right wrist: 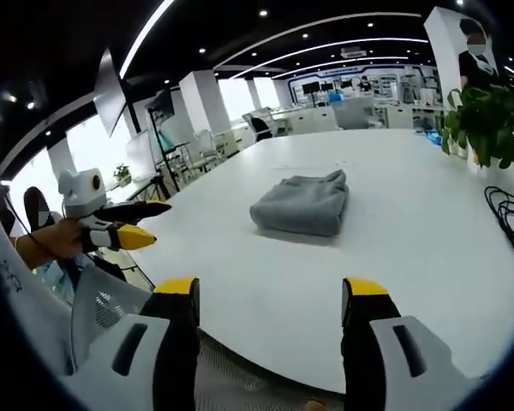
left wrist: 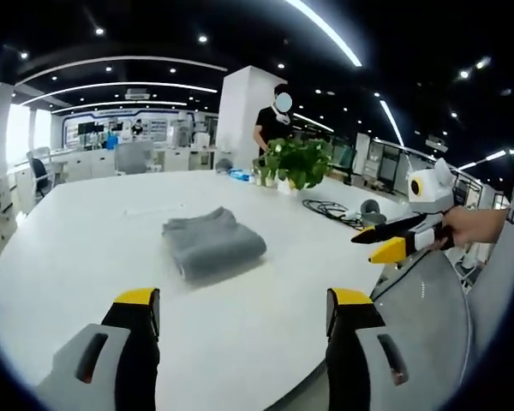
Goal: Fold the towel on the table until its edges align and the towel forms a compact rectangular stack.
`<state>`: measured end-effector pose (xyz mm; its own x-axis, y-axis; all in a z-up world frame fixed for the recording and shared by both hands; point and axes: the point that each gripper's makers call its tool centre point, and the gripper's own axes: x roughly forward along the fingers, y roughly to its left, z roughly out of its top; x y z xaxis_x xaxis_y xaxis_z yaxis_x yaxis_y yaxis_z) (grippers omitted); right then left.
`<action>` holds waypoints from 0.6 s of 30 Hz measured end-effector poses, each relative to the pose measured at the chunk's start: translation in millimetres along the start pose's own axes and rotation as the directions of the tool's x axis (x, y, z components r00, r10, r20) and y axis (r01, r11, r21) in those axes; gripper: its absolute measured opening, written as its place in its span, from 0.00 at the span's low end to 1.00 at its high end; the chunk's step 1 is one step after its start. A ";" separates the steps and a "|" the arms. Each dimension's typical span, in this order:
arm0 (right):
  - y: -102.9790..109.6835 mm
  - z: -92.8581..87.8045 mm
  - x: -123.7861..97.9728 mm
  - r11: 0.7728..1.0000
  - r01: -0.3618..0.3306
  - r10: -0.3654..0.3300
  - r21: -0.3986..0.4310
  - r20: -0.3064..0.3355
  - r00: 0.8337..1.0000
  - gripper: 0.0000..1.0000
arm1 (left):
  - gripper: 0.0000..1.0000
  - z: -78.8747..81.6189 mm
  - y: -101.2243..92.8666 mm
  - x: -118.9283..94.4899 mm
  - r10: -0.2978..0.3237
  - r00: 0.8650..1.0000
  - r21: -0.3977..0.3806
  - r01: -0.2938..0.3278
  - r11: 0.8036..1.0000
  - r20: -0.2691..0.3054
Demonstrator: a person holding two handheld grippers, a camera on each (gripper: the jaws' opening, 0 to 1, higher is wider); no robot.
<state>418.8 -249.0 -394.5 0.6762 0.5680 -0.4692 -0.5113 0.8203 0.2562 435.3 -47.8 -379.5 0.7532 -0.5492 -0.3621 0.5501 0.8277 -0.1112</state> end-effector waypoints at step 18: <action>-1.1 6.1 0.5 1.000 0.019 -0.019 0.008 0.024 1.000 0.66 | 0.81 -2.4 -5.5 1.1 -0.003 1.000 0.006 0.003 1.000 -0.015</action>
<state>422.9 -249.3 -389.8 0.6982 0.5539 -0.4536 -0.4946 0.8313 0.2537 432.2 -52.6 -381.5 0.7458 -0.5498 -0.3761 0.5545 0.8253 -0.1070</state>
